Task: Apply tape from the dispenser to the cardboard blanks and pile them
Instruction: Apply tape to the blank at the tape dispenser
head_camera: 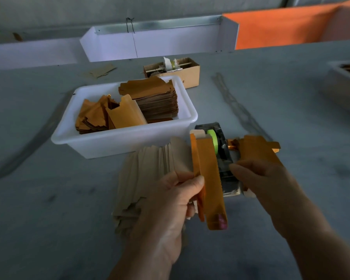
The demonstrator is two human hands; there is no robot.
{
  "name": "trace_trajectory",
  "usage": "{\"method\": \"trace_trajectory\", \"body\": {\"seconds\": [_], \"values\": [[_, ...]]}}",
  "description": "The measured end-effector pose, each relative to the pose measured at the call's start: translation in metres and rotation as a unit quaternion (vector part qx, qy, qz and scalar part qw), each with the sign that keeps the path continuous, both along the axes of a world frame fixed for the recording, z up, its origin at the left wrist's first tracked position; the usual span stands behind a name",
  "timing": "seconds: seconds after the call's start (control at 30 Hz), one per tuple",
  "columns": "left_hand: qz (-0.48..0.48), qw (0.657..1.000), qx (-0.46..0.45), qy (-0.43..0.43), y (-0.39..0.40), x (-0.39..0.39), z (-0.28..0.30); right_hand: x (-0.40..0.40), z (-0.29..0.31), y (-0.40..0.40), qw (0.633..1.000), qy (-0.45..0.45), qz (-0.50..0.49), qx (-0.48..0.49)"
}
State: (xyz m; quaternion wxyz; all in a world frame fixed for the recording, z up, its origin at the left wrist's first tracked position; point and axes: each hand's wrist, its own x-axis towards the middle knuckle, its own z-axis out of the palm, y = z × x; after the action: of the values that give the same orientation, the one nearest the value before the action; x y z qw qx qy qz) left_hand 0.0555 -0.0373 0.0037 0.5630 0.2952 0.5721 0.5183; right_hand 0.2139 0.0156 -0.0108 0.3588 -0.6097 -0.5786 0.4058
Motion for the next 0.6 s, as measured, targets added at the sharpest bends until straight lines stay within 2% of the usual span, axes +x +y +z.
{"method": "trace_trajectory", "body": {"seconds": [0.23, 0.33, 0.5, 0.6], "values": [[-0.004, 1.000, -0.023, -0.002, 0.011, 0.012, -0.008, -0.012, -0.004, 0.007, 0.999, -0.032, 0.001, -0.026], [0.001, 0.999, -0.031, -0.015, 0.012, 0.013, -0.011, -0.013, -0.005, 0.007, 0.999, -0.015, -0.019, -0.037], [-0.005, 1.000, -0.025, -0.011, 0.012, 0.013, -0.015, -0.020, -0.004, 0.007, 0.993, 0.071, -0.040, -0.081], [-0.007, 1.000, -0.018, -0.007, 0.011, 0.013, -0.014, -0.017, -0.004, 0.003, 0.978, 0.174, -0.050, -0.108]]}}
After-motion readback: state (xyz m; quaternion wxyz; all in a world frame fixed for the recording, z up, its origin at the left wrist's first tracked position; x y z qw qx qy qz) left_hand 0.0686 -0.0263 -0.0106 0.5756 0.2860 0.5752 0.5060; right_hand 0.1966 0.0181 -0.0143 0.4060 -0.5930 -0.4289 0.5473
